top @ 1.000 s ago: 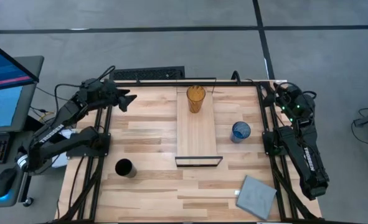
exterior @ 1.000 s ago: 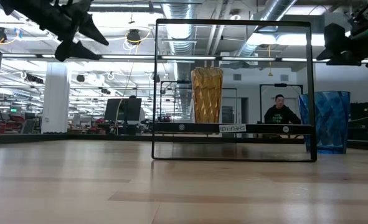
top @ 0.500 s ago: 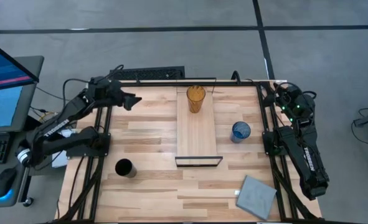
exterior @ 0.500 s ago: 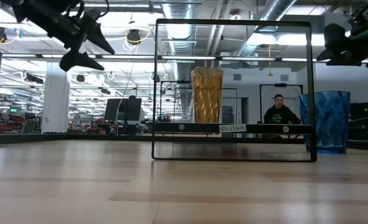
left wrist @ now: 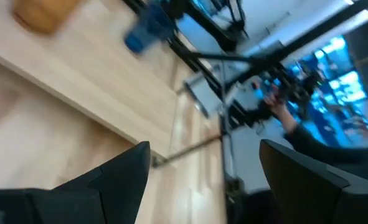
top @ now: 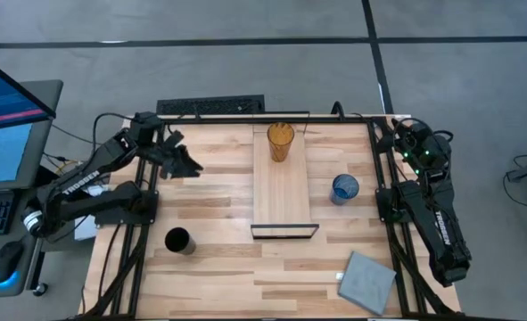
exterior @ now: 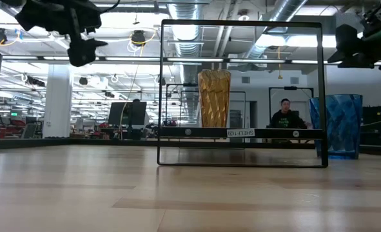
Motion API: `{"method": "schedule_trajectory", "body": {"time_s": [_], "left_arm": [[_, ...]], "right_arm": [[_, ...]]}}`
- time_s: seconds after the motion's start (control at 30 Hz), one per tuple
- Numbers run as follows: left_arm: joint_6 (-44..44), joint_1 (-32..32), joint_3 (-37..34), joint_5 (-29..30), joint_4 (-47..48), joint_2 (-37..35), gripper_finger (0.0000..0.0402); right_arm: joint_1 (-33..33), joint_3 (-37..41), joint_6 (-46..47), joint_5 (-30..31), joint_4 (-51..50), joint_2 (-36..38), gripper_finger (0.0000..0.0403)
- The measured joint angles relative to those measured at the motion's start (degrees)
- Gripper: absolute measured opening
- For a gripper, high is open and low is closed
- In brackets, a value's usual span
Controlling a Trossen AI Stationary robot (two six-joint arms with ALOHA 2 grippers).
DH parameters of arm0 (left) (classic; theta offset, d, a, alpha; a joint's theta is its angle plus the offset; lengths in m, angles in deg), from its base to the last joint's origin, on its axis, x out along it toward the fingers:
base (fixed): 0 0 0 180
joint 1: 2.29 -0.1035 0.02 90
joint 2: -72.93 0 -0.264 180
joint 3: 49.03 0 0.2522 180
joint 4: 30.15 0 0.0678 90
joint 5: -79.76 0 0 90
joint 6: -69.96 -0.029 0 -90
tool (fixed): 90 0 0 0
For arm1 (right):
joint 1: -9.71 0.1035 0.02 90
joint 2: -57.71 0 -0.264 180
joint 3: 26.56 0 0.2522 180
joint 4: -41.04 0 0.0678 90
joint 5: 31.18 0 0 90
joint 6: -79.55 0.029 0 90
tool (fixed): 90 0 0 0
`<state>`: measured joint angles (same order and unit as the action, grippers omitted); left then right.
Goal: Stack small to large cups/mugs on shelf
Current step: Put the black cup on the shelf
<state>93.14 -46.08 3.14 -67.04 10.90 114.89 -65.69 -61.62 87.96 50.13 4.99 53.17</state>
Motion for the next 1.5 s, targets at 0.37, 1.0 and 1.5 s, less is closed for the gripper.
{"method": "schedule_trajectory", "body": {"time_s": [0.37, 1.0, 1.5], "left_arm": [[-7.67, 16.82, 21.60, 18.82, 20.89, 5.21, 0.0257], [3.24, 41.18, 37.13, 36.61, 62.02, 25.52, 0.0249], [4.18, 55.58, 36.63, 47.98, 62.39, 35.08, 0.0249]], "right_arm": [[0.00, 0.00, -2.43, 3.01, 0.02, -0.02, 0.0214], [0.00, 0.00, -2.43, 2.95, -0.02, -0.01, 0.0214], [0.02, 0.02, -2.39, 2.75, -0.20, -0.02, 0.0214]]}}
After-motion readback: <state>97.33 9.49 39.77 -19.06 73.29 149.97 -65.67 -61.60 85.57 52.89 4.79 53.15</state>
